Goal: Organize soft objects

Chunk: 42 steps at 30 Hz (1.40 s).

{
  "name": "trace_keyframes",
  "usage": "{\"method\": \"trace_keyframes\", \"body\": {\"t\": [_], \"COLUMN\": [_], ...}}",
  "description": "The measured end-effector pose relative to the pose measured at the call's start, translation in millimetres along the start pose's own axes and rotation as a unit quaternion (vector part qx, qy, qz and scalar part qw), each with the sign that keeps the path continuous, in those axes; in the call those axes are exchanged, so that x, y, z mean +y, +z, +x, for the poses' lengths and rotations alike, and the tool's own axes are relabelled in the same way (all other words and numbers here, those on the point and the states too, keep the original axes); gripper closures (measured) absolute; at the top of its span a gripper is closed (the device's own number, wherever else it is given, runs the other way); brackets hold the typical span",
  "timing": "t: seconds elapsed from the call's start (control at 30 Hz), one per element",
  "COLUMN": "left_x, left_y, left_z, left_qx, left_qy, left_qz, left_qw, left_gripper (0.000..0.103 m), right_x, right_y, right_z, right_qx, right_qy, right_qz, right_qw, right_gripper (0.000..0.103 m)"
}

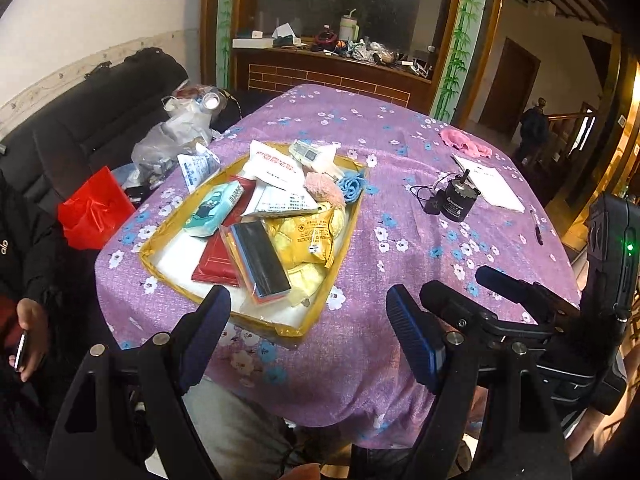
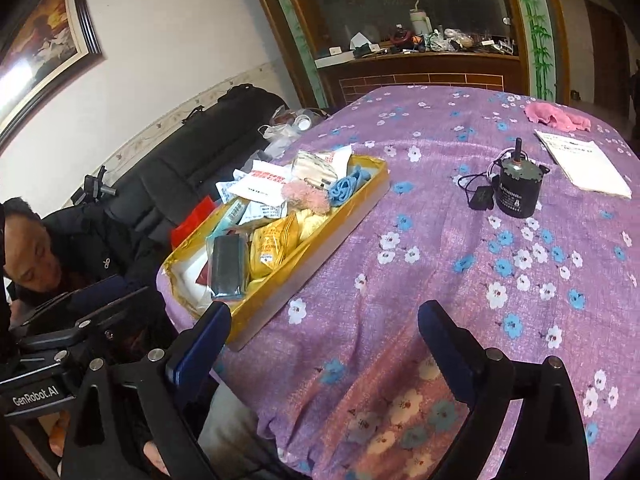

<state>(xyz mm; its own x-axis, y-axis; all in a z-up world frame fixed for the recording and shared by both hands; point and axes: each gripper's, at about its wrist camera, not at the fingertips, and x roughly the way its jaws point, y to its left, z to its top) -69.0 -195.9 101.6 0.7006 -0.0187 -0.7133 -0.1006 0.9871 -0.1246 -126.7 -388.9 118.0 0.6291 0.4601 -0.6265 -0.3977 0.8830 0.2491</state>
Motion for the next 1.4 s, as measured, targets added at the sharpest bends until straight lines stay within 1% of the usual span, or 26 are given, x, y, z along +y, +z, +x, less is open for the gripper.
{"method": "trace_keyframes", "body": {"t": [0.1, 0.27, 0.37, 0.57, 0.73, 0.83, 0.9, 0.97, 1.03, 1.1, 1.17, 1.27, 1.4], "left_x": [3, 12, 19, 38, 56, 69, 73, 78, 81, 83, 83, 84, 83], "left_y": [1, 6, 9, 20, 27, 31, 35, 39, 46, 50, 52, 50, 47], "left_z": [6, 16, 28, 58, 77, 84, 86, 87, 86, 83, 84, 90, 94], "left_qx": [0.007, 0.01, 0.019, 0.026, 0.036, 0.04, 0.041, 0.041, 0.039, 0.035, 0.037, 0.05, 0.06], "left_qy": [0.008, 0.028, 0.02, 0.023, 0.019, 0.018, 0.022, 0.023, 0.016, 0.008, 0.006, 0.006, 0.012], "left_qz": [-0.001, -0.003, -0.008, -0.016, -0.029, -0.04, -0.042, -0.045, -0.048, -0.05, -0.046, -0.041, -0.033], "left_qw": [0.9999, 0.9996, 0.9996, 0.9993, 0.9987, 0.9982, 0.998, 0.9979, 0.9979, 0.9981, 0.9982, 0.9979, 0.9976], "left_gripper": [0.023, 0.023, 0.023, 0.023, 0.023, 0.023, 0.023, 0.023, 0.023, 0.023, 0.023, 0.023, 0.023], "right_x": [-1, -6, -3, 4, 9, 13, 18, 24, 28, 33, 36, 40, 42], "right_y": [2, 9, 18, 35, 49, 65, 78, 99, 118, 130, 130, 121, 111], "right_z": [5, 23, 34, 55, 79, 91, 95, 98, 98, 99, 102, 115, 133], "right_qx": [-0.004, 0.002, 0.011, 0.013, 0.022, 0.023, 0.019, 0.018, 0.013, 0.004, 0.001, 0.014, 0.032], "right_qy": [0.004, 0.019, 0.005, -0.023, -0.027, -0.03, -0.022, -0.008, 0.014, 0.023, 0.025, 0.027, 0.002], "right_qz": [0.001, 0.008, 0.0, -0.021, -0.03, -0.054, -0.068, -0.072, -0.067, -0.065, -0.066, -0.067, -0.059], "right_qw": [1.0, 1.0, 1.0, 0.999, 0.999, 0.998, 0.997, 0.997, 0.998, 0.998, 0.998, 0.997, 0.998], "right_gripper": [0.007, 0.007, 0.007, 0.007, 0.007, 0.007, 0.007, 0.007, 0.007, 0.007, 0.007, 0.007, 0.007]}}
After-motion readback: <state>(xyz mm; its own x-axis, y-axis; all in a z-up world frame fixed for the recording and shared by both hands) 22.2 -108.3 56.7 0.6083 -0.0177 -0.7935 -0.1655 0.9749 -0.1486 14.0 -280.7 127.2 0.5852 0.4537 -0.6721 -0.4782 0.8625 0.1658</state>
